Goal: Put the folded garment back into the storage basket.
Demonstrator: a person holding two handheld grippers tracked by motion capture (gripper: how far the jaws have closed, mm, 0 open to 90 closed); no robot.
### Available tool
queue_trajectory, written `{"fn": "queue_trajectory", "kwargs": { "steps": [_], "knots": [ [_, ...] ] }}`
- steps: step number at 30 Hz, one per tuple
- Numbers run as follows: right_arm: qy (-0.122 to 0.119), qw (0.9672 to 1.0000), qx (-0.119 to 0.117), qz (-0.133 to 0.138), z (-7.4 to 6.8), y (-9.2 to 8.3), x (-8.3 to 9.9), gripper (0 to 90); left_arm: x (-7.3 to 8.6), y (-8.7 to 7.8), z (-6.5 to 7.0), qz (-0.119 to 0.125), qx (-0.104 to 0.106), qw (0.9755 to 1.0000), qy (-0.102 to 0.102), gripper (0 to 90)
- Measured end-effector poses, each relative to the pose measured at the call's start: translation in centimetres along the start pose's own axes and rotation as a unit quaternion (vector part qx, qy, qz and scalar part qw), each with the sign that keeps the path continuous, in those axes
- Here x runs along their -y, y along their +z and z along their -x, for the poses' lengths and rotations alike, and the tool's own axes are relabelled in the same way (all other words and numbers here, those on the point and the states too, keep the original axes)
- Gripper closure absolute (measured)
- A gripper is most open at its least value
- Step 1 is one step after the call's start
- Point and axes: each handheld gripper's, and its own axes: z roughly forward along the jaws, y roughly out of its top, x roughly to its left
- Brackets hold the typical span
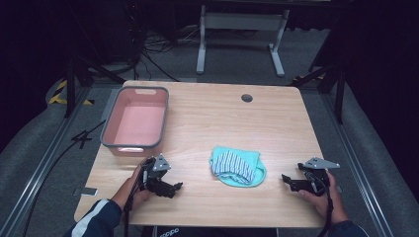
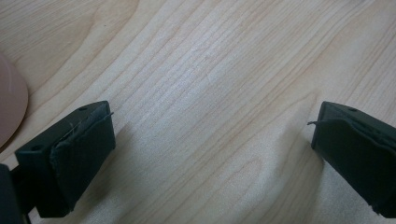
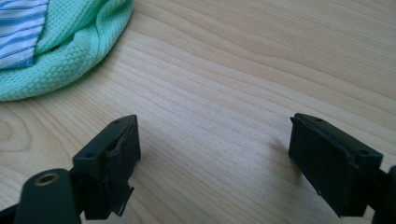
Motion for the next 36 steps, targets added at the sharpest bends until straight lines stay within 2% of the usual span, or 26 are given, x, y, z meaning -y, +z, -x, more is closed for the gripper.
{"fn": "queue_trajectory", "kwargs": {
  "steps": [1,4,11,16,18,19,20,21,22,23,24,26,29,32,36],
  "knots": [
    [0.000,1.0000,0.000,0.000,0.0,0.0,0.0,17.2,0.0,0.0,0.0,0.000,0.000,1.0000,0.000,0.0],
    [0.000,1.0000,-0.001,0.000,0.0,0.0,0.0,17.3,0.1,-0.2,-0.4,-0.005,0.014,0.9997,0.020,0.0],
    [0.001,1.0000,-0.001,-0.002,0.0,0.0,0.0,17.2,0.2,-0.2,-0.5,-0.001,0.019,0.9995,0.025,0.1],
    [0.003,0.9999,0.000,-0.014,-0.1,-0.2,-0.2,18.3,-0.3,-0.4,-0.6,-0.023,0.026,0.9987,0.038,1.4],
    [0.001,0.9998,-0.001,-0.019,-0.2,-0.2,-0.3,21.5,-0.8,-0.5,-0.5,-0.017,0.032,0.9985,0.041,10.9],
    [0.001,0.9998,-0.001,-0.019,-0.2,-0.2,-0.3,21.5,-0.8,-0.5,-0.5,-0.017,0.032,0.9985,0.041,20.3],
    [0.001,0.9998,-0.005,-0.018,-0.3,-0.2,-0.5,25.4,-1.6,-0.1,-0.2,-0.015,0.036,0.9985,0.040,20.3],
    [0.001,0.9998,-0.005,-0.018,-0.3,-0.2,-0.5,25.4,-1.6,-0.1,-0.2,-0.015,0.036,0.9985,0.040,14.6],
    [-0.001,0.9998,-0.008,-0.018,-0.5,-0.3,-0.9,25.1,-1.9,0.0,0.0,-0.013,0.041,0.9982,0.041,14.6],
    [-0.003,0.9999,-0.006,-0.013,-0.7,-0.4,-1.2,26.8,-2.4,0.1,0.1,-0.008,0.049,0.9978,0.045,20.8],
    [0.002,0.9999,-0.014,-0.008,-0.9,-0.6,-1.5,28.0,-2.9,0.2,0.2,-0.003,0.053,0.9975,0.046,22.9],
    [0.000,0.9997,-0.023,0.002,-1.6,-0.8,-2.2,28.0,-3.9,0.5,0.7,0.006,0.057,0.9973,0.046,20.0],
    [-0.011,0.9992,-0.037,0.009,-2.7,-0.8,-3.3,28.4,-5.5,1.2,1.3,0.027,0.066,0.9966,0.043,22.4],
    [-0.017,0.9977,-0.061,0.021,-3.6,-0.4,-4.5,28.8,-7.1,2.2,2.2,0.028,0.053,0.9959,0.068,24.5],
    [-0.032,0.9977,-0.058,0.011,-5.0,1.0,-5.9,31.7,-9.0,3.5,2.1,0.036,0.056,0.9952,0.071,27.0]
  ]
}}
